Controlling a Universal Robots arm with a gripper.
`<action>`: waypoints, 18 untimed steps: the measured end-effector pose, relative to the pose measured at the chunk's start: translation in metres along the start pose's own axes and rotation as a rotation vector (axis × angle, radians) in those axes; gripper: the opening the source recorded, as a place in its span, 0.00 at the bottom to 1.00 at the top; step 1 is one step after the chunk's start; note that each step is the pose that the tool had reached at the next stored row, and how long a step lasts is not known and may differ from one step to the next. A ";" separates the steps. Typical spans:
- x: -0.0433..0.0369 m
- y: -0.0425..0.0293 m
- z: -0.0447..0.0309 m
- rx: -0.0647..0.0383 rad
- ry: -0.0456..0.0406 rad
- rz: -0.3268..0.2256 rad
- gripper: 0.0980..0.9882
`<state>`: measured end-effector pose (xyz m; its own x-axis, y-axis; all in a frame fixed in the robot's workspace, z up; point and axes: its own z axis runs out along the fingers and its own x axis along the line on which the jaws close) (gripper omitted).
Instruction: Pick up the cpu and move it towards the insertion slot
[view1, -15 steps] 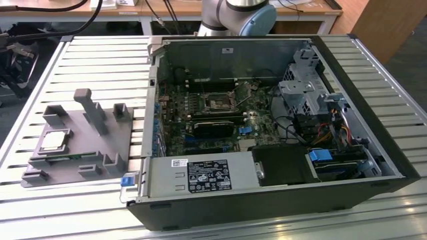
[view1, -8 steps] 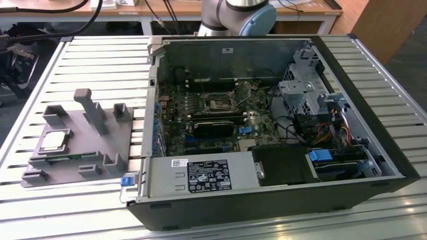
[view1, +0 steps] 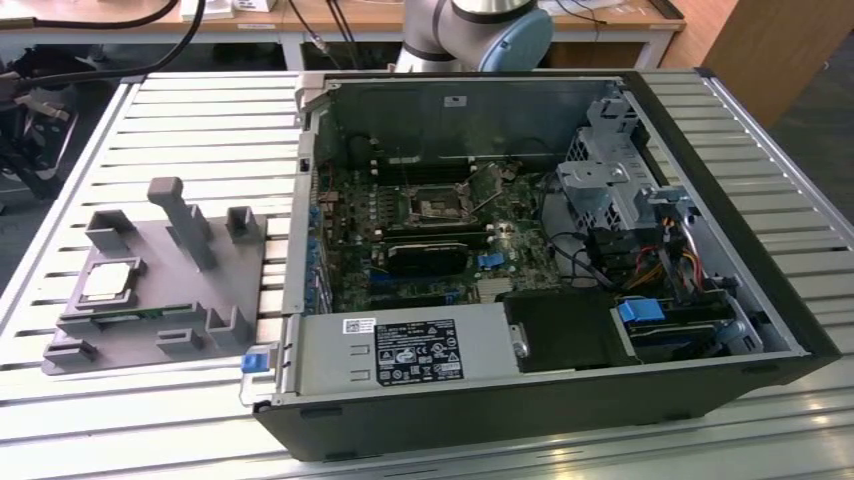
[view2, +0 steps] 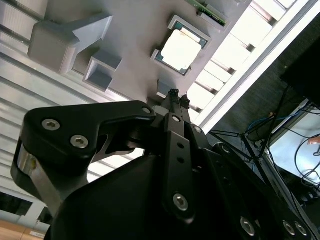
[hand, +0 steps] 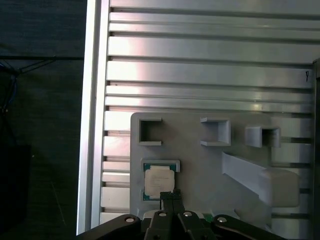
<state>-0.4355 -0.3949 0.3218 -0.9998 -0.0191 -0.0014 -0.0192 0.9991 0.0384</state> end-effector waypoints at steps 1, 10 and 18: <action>0.0001 0.0000 0.0003 0.000 0.0000 0.000 0.01; 0.0016 -0.0002 0.0043 0.000 -0.0001 0.000 0.01; 0.0043 -0.0009 0.0096 0.000 -0.0001 0.000 0.01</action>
<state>-0.4398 -0.3955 0.3122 -0.9998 -0.0192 -0.0014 -0.0192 0.9991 0.0383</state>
